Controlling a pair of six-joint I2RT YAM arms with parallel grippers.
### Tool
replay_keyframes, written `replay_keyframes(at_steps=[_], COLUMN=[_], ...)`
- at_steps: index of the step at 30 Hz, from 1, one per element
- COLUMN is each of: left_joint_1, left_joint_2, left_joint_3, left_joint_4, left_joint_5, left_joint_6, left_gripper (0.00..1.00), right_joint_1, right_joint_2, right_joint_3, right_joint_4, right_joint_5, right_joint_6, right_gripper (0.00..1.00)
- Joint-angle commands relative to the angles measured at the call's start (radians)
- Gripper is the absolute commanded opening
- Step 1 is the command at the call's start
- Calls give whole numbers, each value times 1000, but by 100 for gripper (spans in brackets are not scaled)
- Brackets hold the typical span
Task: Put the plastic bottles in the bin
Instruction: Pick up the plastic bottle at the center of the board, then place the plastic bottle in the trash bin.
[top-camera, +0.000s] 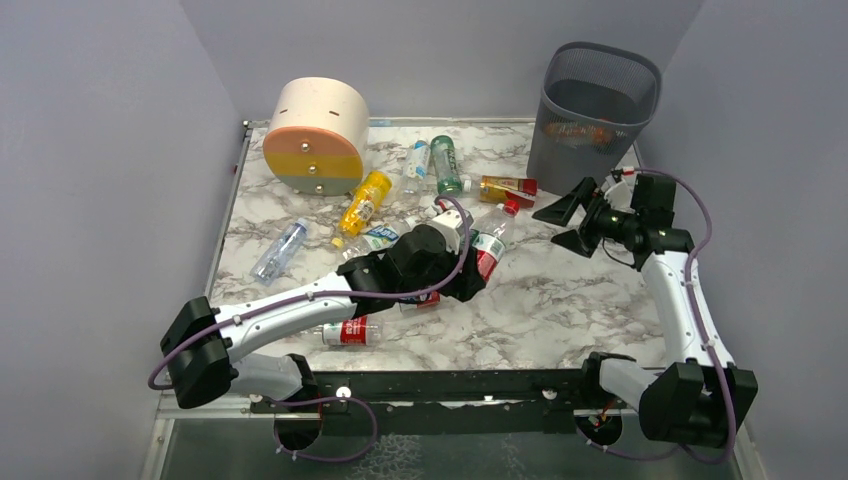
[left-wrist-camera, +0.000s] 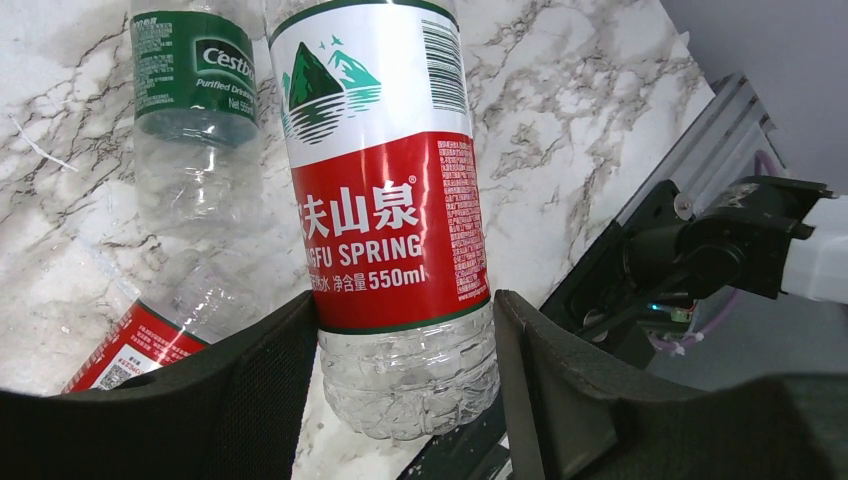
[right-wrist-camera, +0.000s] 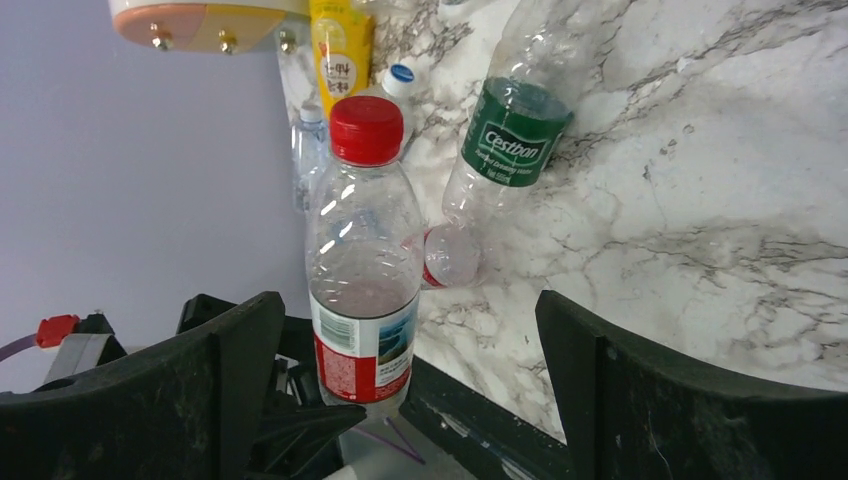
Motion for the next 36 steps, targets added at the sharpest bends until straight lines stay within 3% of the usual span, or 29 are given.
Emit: replay_keyframes(at_steps=[1, 10, 32, 36], left_joint_1=[-3, -5, -5, -5], left_joint_2=[-44, -46, -68, -72], left_joint_3=[4, 1, 2, 2], left_joint_4=[16, 12, 20, 20], left_joint_5=[34, 39, 38, 39], left_joint_6=[-5, -3, -5, -4], left_gripper=[56, 56, 56, 56], right_joint_1=[57, 193, 387, 395], right_joint_2=[47, 98, 169, 169], right_joint_3=[19, 11, 10, 5], right_joint_4=[73, 194, 239, 245], right_joint_5=[-50, -30, 74, 86], right_joint_6=[37, 141, 193, 198], right_gripper=[100, 100, 100, 94])
